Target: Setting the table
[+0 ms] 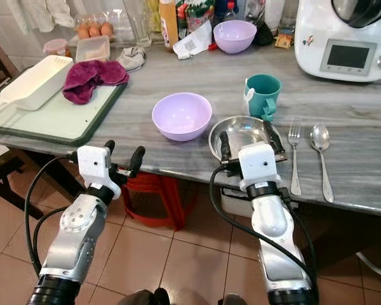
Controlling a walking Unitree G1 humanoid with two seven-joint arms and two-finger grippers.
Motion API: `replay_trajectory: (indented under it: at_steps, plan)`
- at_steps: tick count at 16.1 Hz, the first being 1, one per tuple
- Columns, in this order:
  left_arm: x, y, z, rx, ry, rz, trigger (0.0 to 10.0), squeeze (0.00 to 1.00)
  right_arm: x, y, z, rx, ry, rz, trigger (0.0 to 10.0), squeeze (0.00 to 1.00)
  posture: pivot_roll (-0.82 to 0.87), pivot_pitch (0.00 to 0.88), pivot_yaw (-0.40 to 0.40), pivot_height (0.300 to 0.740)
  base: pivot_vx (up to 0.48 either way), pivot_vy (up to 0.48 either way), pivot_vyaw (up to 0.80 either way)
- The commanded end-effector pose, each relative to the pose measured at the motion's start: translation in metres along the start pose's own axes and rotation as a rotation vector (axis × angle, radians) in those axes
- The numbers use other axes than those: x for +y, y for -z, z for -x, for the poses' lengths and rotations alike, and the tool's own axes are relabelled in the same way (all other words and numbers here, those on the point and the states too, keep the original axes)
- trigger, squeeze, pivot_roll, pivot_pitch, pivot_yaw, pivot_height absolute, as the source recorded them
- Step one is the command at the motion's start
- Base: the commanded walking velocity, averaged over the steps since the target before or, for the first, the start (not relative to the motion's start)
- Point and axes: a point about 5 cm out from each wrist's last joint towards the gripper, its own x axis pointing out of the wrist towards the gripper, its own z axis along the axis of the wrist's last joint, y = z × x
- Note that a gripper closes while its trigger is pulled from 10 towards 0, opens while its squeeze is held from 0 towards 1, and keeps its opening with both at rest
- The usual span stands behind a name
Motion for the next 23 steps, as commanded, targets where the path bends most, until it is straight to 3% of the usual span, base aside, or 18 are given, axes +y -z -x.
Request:
replay_trajectory:
  at_steps: [1,3,10,19,23]
  plan:
    - [0.003,0.001,-0.001,0.0,-0.02,-0.009,10.0,0.0,0.001,-0.006,0.0,-0.011,0.0,0.017,10.0,0.0,-0.13,0.1,0.102,0.74,0.0,0.0,0.0]
    - [0.004,0.0,-0.003,-0.005,-0.03,-0.012,10.0,0.0,0.003,-0.007,-0.001,-0.008,-0.005,0.022,10.0,0.0,-0.13,0.1,0.102,0.74,0.0,0.0,0.0]
    - [0.015,-0.002,-0.002,-0.029,-0.118,-0.034,10.0,0.0,0.011,-0.011,-0.002,-0.012,-0.032,0.037,10.0,0.0,-0.12,0.099,0.102,0.74,0.0,0.0,0.8]
    - [0.041,0.014,0.005,0.026,-0.255,-0.126,10.0,0.0,0.031,-0.015,-0.005,-0.049,-0.133,0.057,10.0,0.0,-0.11,0.083,0.095,0.74,0.0,0.0,0.8]
    - [0.043,0.018,0.006,0.032,-0.268,-0.131,10.0,0.0,0.035,-0.016,-0.006,-0.053,-0.155,0.049,10.0,0.0,-0.11,0.081,0.091,0.74,0.0,0.0,0.8]
